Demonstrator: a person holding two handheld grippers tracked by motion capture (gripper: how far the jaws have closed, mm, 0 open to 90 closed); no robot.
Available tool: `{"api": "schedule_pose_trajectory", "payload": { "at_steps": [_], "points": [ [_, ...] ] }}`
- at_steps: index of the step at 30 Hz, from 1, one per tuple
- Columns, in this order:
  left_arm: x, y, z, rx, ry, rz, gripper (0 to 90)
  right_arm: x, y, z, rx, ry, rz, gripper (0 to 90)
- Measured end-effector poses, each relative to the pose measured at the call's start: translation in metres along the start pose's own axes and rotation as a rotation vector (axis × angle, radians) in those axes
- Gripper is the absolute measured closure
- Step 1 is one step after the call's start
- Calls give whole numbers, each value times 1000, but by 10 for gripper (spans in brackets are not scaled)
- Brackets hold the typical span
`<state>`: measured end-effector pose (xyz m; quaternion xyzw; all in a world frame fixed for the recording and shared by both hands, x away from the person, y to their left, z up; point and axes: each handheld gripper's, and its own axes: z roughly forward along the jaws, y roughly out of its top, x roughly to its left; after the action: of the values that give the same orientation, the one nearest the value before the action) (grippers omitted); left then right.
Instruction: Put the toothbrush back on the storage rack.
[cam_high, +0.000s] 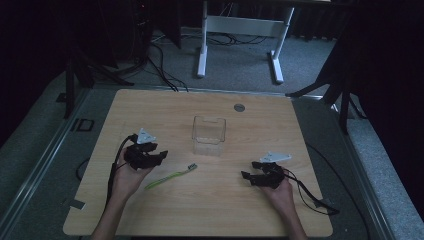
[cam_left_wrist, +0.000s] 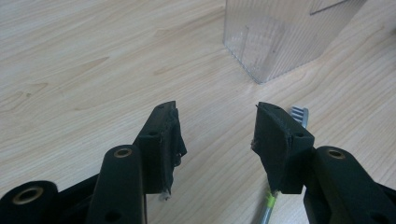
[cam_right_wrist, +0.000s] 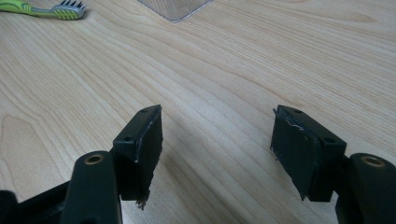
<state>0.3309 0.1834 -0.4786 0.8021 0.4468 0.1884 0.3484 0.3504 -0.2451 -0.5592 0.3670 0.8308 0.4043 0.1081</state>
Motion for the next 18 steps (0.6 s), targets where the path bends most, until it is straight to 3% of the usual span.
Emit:
{"api": "schedule_pose_trajectory", "payload": {
  "at_steps": [18],
  "points": [
    [-6,0,2,27,-31,41,494,0,0,0,0,0,0,335]
  ]
}}
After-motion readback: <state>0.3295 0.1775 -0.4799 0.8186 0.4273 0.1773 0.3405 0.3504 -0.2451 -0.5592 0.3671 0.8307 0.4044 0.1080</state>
